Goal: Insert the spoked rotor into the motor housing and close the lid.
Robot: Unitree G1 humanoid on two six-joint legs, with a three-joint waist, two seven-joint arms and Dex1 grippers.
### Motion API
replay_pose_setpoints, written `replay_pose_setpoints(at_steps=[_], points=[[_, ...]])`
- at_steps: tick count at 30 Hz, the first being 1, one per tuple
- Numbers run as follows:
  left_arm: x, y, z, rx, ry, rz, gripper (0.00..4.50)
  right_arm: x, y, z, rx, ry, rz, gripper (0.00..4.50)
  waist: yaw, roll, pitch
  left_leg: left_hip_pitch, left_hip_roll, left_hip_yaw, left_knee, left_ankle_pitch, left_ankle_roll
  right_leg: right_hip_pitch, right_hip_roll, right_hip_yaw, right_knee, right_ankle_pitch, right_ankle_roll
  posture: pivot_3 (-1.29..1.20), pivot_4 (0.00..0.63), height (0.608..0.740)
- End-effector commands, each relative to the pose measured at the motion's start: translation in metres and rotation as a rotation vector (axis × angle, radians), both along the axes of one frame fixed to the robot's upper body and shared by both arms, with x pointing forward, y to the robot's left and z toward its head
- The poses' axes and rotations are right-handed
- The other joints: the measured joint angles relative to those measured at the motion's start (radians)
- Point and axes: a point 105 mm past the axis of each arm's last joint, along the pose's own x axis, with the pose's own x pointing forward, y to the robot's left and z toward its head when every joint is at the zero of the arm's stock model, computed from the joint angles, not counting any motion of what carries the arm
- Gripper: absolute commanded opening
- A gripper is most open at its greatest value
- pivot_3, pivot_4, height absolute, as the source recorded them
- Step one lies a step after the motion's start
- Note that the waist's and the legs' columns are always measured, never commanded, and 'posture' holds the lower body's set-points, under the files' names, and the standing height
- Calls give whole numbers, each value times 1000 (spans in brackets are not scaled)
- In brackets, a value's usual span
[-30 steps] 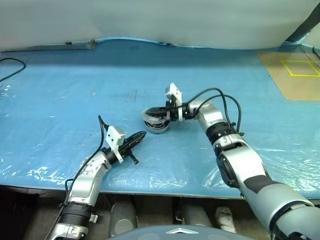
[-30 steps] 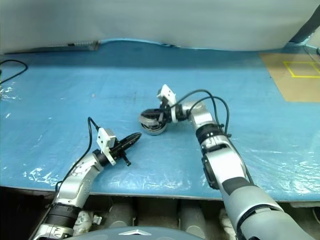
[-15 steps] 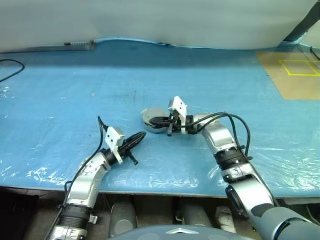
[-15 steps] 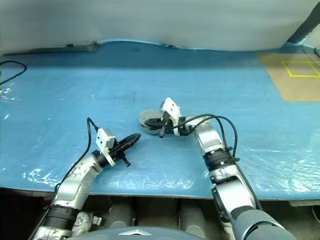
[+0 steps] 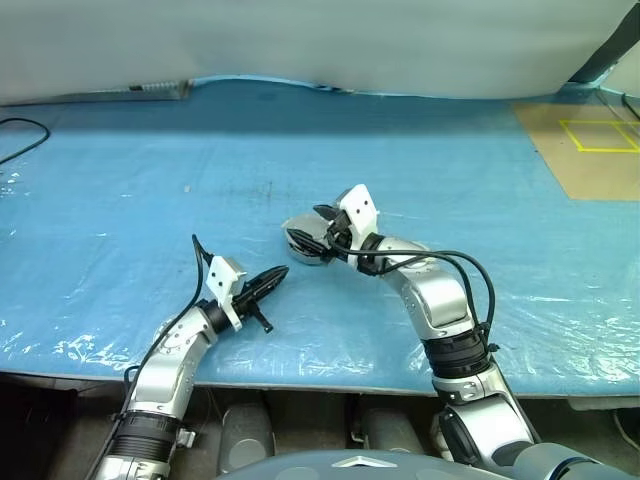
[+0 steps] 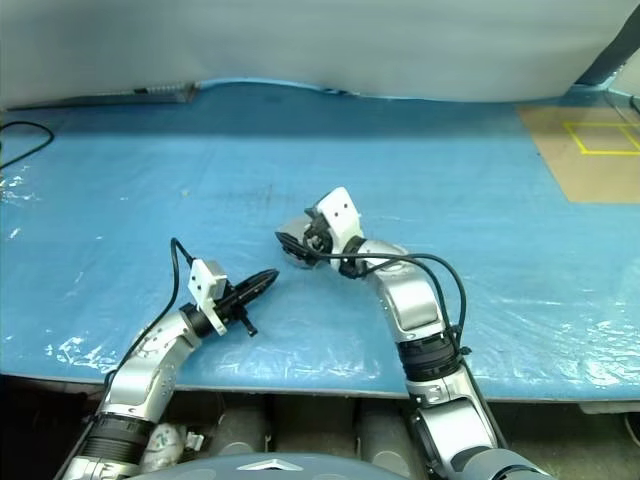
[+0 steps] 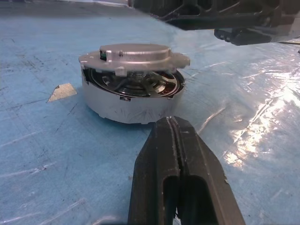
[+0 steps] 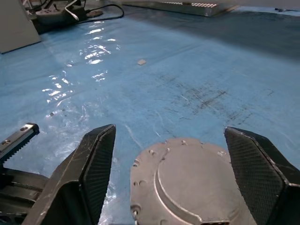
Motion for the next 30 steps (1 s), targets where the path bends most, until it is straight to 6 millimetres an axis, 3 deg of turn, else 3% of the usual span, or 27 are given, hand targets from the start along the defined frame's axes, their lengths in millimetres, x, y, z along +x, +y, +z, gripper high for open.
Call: replay_pose_setpoints(at_steps=[1,17,21,29,30], points=[[1,2,9,-9,-41,-1,0,8,0,-7,-68,-32,-39,3714,0,0,0,0,0,0,0,0,0,0,0,0,0,0,0,0,150,740],[2,3,9,-5,-52,23,0,13,6,-22,-176,-81,-18,3714,-1,0,0,0,-1,0,-1,0,0,0,0,1,0,0,0,0,150,740],[3,3,11,-2,-55,25,0,14,1,-21,-205,-83,-25,2872,-1,0,0,1,-1,0,-1,0,0,1,0,1,0,0,0,0,150,740],[3,1,12,-2,-55,18,0,13,0,-13,-219,-49,-13,144,1,0,0,4,-2,0,-1,0,0,3,0,1,0,0,0,0,150,740],[3,1,12,-2,-55,17,0,12,2,-12,-221,-58,-6,17,0,0,0,4,-2,0,-1,0,0,3,0,1,0,0,0,0,150,740]])
